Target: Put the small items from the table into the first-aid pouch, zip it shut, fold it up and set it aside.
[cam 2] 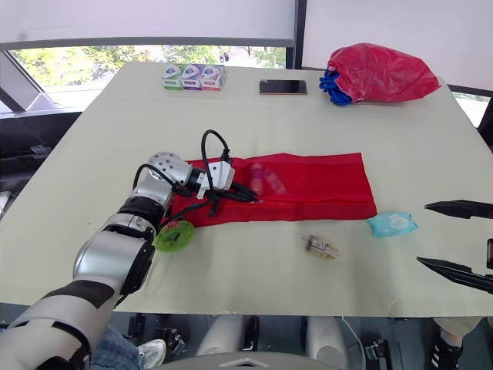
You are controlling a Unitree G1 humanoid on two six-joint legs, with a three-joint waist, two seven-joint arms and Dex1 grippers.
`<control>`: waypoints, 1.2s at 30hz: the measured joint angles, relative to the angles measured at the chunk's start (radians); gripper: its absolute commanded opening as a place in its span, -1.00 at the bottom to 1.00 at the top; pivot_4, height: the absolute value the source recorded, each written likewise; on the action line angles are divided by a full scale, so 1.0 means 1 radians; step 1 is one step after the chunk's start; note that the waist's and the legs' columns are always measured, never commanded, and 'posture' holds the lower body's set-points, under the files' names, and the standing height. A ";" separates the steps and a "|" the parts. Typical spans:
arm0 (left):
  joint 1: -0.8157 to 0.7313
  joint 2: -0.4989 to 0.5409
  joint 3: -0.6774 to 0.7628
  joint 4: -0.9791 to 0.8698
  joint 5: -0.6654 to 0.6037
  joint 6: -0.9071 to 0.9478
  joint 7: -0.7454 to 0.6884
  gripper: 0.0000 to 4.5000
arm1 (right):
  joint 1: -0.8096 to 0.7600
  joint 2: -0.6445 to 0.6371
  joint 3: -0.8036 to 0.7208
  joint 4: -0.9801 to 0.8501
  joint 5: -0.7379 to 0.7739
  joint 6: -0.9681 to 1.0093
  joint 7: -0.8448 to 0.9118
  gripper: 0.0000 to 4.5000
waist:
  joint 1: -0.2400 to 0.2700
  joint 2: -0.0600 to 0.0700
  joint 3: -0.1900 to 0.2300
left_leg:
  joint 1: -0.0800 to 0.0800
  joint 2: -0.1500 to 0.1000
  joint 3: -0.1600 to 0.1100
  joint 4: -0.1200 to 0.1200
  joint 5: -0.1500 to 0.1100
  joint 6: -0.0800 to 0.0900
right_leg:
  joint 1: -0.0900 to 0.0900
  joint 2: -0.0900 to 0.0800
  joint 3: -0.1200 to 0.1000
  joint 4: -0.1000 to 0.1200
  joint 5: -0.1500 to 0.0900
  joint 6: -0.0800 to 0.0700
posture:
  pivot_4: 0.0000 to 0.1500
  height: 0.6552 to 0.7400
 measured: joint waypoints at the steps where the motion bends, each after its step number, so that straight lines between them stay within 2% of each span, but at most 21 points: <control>1: 0.000 0.000 0.000 0.001 0.000 -0.001 0.000 -1.00 | -0.002 0.002 0.018 -0.007 -0.009 0.000 -0.011 0.97 | 0.001 0.000 0.000 | 0.000 0.000 0.000 0.000 0.000 0.000 | 0.000 0.000 0.000 0.000 0.000 0.000 | 1.00 1.00; 10: 0.000 0.001 0.000 -0.001 -0.002 -0.002 -0.001 -1.00 | -0.027 0.052 0.278 -0.097 -0.175 -0.014 -0.180 0.97 | 0.002 0.000 0.000 | 0.000 0.000 0.000 0.000 0.000 0.000 | 0.000 0.000 0.000 0.000 0.000 0.000 | 1.00 1.00; 14: 0.001 0.001 0.000 -0.004 -0.006 -0.002 -0.003 -1.00 | -0.092 0.155 0.561 -0.123 -0.364 -0.046 -0.337 0.97 | 0.002 -0.001 0.000 | 0.000 -0.001 0.000 0.001 0.000 0.000 | -0.001 0.000 0.000 0.000 0.000 0.000 | 1.00 1.00; 19: 0.001 -0.001 0.000 -0.009 -0.008 -0.002 -0.003 -1.00 | -0.161 0.220 0.709 -0.107 -0.466 -0.064 -0.431 0.97 | 0.006 -0.001 0.000 | -0.001 -0.002 0.000 0.001 0.000 0.000 | -0.001 0.000 0.000 0.000 0.000 0.000 | 1.00 1.00; 27: 0.001 -0.004 0.000 -0.011 -0.009 -0.002 -0.003 -1.00 | -0.174 0.254 0.825 -0.029 -0.579 -0.110 -0.499 0.97 | 0.015 -0.001 0.000 | -0.001 -0.003 0.001 0.001 0.000 0.000 | -0.001 0.000 0.000 0.000 0.000 0.000 | 1.00 1.00; 36: 0.001 -0.011 0.000 -0.011 -0.010 -0.002 -0.003 -1.00 | -0.177 0.276 0.832 -0.019 -0.582 -0.122 -0.542 0.97 | 0.015 -0.001 0.000 | 0.000 -0.003 0.000 0.001 0.000 0.000 | 0.000 0.001 0.000 0.001 0.000 0.000 | 1.00 1.00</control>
